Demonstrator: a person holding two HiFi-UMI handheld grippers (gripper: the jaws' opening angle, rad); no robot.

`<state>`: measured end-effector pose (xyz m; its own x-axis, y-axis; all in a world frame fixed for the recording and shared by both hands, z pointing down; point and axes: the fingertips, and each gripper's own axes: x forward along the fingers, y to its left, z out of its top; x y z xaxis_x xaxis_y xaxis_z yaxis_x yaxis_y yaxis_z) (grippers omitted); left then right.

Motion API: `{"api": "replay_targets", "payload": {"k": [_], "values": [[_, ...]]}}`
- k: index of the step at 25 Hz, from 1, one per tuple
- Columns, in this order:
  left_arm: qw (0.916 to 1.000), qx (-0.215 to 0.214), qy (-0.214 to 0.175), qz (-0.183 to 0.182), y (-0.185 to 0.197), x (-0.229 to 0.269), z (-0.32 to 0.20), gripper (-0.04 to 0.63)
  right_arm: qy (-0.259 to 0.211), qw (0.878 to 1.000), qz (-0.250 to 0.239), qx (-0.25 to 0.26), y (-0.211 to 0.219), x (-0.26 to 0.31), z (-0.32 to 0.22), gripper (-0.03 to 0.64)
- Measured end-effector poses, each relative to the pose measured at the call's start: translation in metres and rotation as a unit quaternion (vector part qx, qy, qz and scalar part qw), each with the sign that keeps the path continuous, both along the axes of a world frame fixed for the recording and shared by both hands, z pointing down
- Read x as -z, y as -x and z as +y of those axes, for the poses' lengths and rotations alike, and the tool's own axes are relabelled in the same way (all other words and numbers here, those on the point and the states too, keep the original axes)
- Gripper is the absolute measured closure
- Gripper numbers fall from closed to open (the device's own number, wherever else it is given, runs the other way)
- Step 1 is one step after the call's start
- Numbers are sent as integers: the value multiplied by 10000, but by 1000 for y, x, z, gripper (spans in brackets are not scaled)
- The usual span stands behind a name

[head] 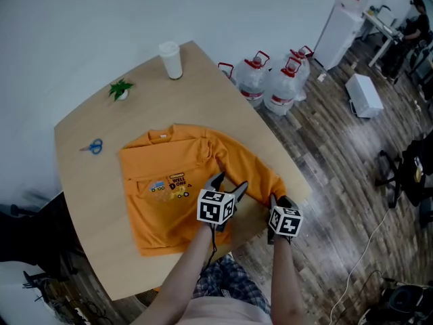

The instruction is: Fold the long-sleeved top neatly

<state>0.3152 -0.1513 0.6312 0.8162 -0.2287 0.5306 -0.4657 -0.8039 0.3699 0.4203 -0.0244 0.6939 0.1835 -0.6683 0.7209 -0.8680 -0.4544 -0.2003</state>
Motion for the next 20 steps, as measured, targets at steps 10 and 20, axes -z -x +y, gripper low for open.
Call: {"api": "replay_targets", "payload": {"k": [10,20], "values": [[9991,408,-76,-11,26,9,-23,239,-700,9973,57,-213,-17,45,-18,581],[9932,1117,-318,7,82,31,-74,240,-1392,9894,53,405,3,112,-95,580]]}}
